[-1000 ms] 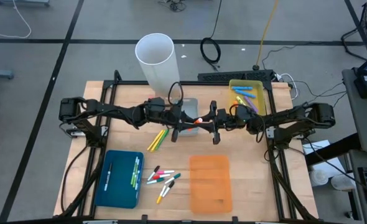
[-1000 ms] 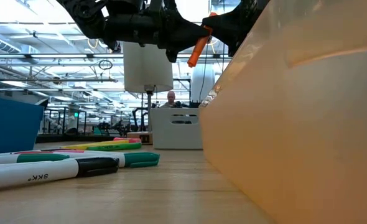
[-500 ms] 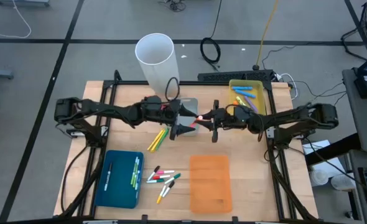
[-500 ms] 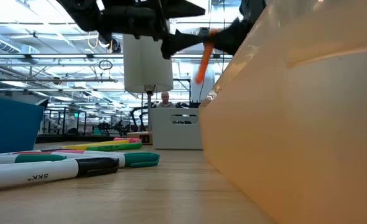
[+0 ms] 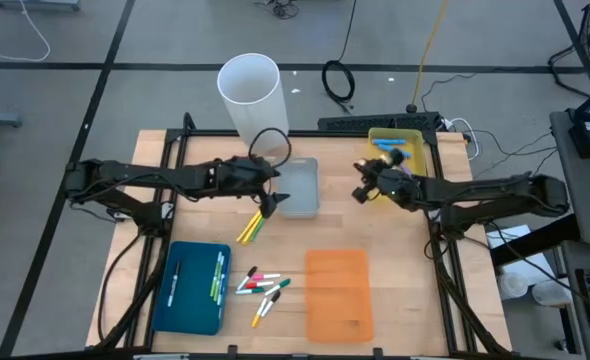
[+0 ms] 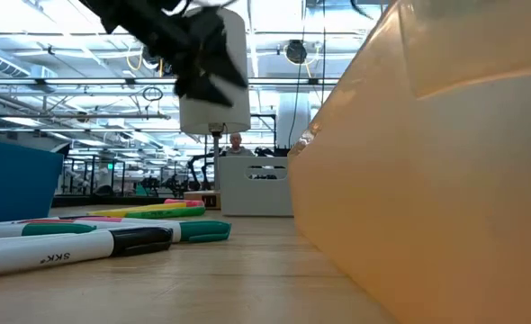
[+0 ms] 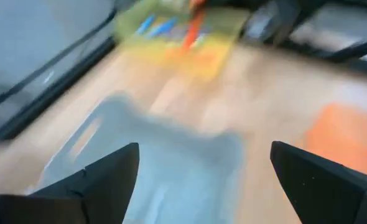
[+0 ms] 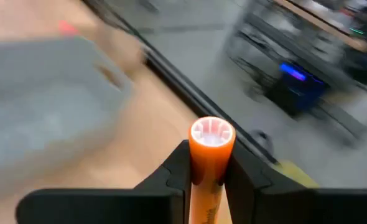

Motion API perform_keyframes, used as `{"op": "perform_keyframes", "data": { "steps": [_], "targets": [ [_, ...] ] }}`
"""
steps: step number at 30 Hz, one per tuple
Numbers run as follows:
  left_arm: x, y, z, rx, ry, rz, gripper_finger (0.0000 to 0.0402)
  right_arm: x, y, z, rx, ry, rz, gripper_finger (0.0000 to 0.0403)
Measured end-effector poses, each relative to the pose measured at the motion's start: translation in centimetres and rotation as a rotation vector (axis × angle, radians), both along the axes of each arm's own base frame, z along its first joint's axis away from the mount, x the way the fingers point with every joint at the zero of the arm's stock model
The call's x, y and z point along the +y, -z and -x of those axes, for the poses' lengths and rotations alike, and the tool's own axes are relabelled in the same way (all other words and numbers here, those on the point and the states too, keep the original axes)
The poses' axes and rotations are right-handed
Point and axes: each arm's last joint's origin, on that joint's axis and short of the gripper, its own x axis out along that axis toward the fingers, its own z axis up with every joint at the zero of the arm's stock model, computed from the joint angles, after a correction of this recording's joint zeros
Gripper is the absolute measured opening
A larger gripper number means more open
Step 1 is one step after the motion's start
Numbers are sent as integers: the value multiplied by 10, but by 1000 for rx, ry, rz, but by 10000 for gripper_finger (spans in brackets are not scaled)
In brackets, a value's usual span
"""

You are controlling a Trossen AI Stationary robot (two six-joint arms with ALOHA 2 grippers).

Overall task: Pick & Place Markers
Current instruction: Put the large orange highlighter pen in the yellow bin, then put the large pink highlighter pen in the yellow bin

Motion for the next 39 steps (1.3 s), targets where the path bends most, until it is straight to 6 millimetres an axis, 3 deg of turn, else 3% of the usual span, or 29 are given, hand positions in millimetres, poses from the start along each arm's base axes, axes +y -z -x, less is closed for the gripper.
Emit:
{"op": "perform_keyframes", "data": {
  "steps": [6,15,22,26,31,39],
  "targets": [
    [2,19,9,189,-160,21,343,-20,20,27,20,199,-11,51],
    [5,24,13,233,-270,16,318,-43,39,50,14,393,-66,53],
    [6,24,14,229,-291,28,304,-45,43,53,19,413,-71,174],
    [11,29,12,234,-347,44,296,-45,43,53,17,412,-71,222],
    [23,53,5,310,-410,80,287,-45,42,53,8,411,-69,248],
    [52,108,-8,436,-528,129,259,-45,42,52,2,383,-88,249]
  ]
}}
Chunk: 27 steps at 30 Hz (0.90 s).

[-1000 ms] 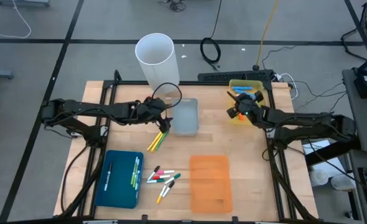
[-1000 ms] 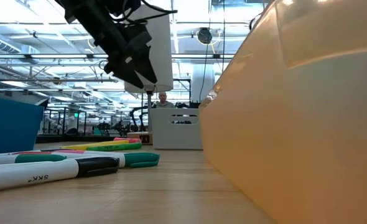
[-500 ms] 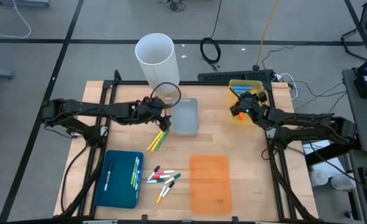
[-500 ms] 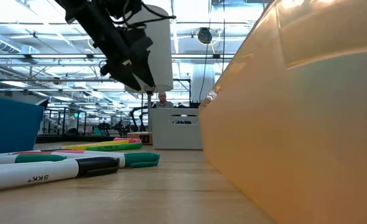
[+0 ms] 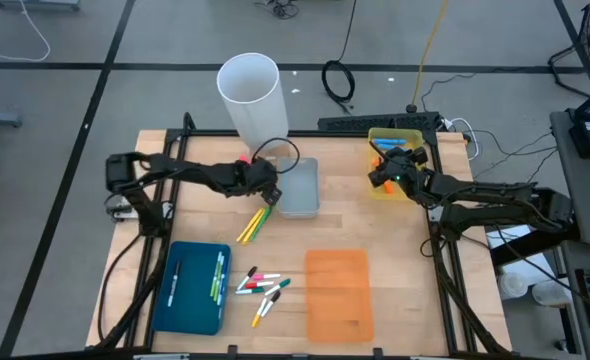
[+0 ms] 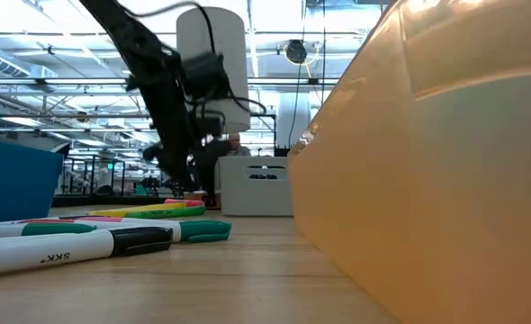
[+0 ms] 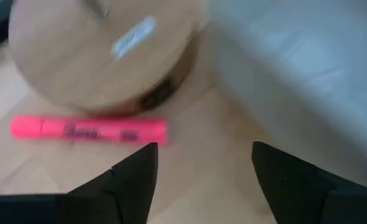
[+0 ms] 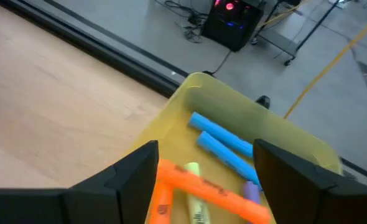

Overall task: Pick & Place Markers
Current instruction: Put the large pink highlighter pen in the yellow bin

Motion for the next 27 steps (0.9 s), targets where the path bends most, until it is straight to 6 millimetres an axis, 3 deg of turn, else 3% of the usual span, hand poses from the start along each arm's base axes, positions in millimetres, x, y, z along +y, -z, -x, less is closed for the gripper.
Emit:
{"op": "perform_keyframes", "data": {
  "steps": [6,17,27],
  "targets": [
    [14,24,1,77,-44,24,221,0,0,-1,-7,-15,-10,240],
    [18,21,-3,2,7,69,154,0,-1,-1,-18,-15,-4,238],
    [19,19,-6,-8,-22,-11,17,-1,-3,-2,-42,-16,7,238]
  ]
}}
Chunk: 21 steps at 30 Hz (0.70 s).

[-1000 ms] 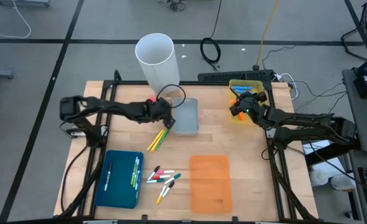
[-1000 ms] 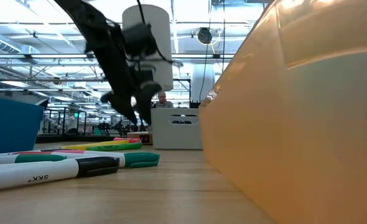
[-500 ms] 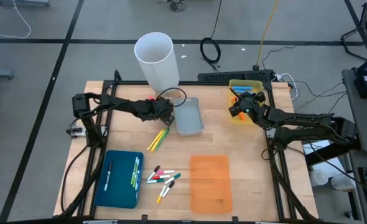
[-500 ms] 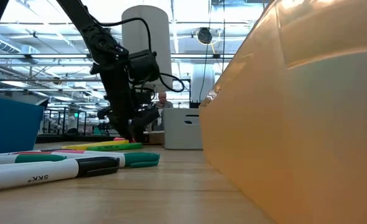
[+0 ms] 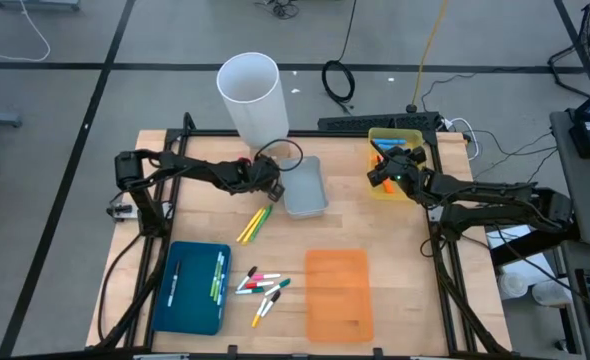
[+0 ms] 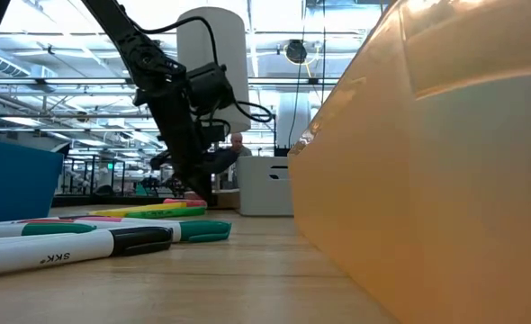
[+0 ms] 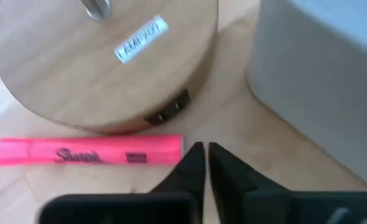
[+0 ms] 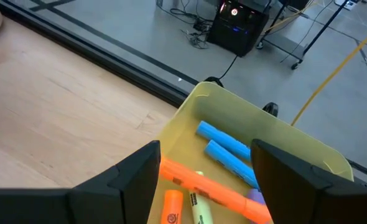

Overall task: Pick & Place Markers
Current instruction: Put the large pink highlighter pen in the yellow bin

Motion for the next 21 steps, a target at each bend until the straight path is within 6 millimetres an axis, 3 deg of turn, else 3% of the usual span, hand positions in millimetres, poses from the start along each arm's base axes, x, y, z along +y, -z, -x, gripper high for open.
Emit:
{"op": "perform_keyframes", "data": {
  "steps": [14,21],
  "targets": [
    [1,2,5,33,-89,-50,5,1,0,-2,-20,-42,-23,238],
    [2,10,19,102,-189,22,15,1,0,-2,-20,-42,-23,238]
  ]
}}
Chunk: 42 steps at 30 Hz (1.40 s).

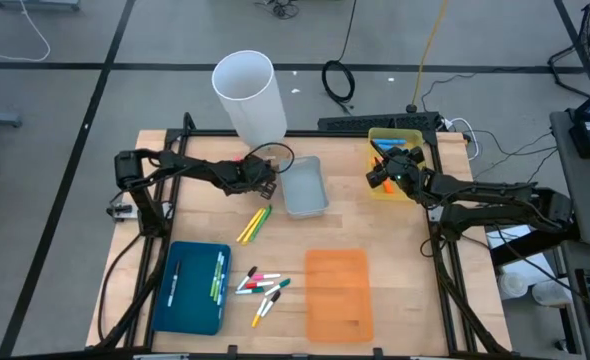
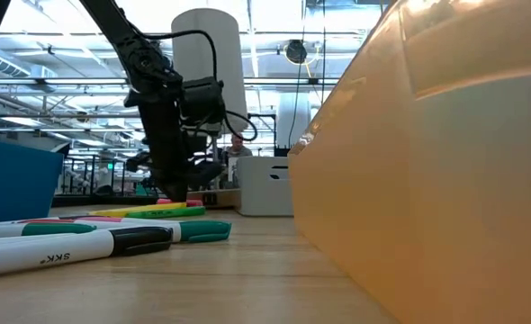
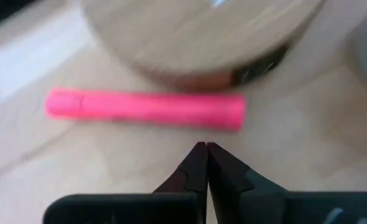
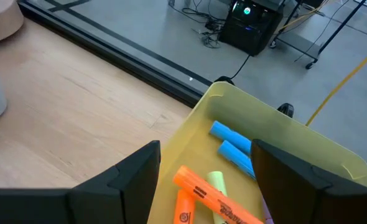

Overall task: Pick & Place Markers
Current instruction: Put the large pink highlighter pen in the yellow bin

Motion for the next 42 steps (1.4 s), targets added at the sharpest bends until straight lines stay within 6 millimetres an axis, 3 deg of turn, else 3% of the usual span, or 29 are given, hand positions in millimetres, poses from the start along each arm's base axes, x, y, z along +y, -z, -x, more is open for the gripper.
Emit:
{"op": "perform_keyframes", "data": {
  "steps": [9,14,23,26,29,34,39,42],
  "targets": [
    [-21,3,3,68,6,63,15,0,0,0,0,0,0,238],
    [-41,-7,4,60,34,90,4,0,0,0,0,0,0,238],
    [-68,-53,39,83,-106,-125,4,0,0,0,3,-1,1,238],
    [-69,-54,54,39,-136,-170,3,0,0,0,3,-2,0,238],
    [-71,-42,74,-36,-157,-177,2,0,0,0,4,-2,0,238],
    [-60,-17,106,-267,-253,-139,2,0,0,0,3,-2,1,238],
    [-36,-6,117,-522,-262,-90,1,0,0,0,2,-2,0,238],
    [-19,-7,124,-565,-337,-146,1,0,0,0,1,-1,1,238]
  ]
}}
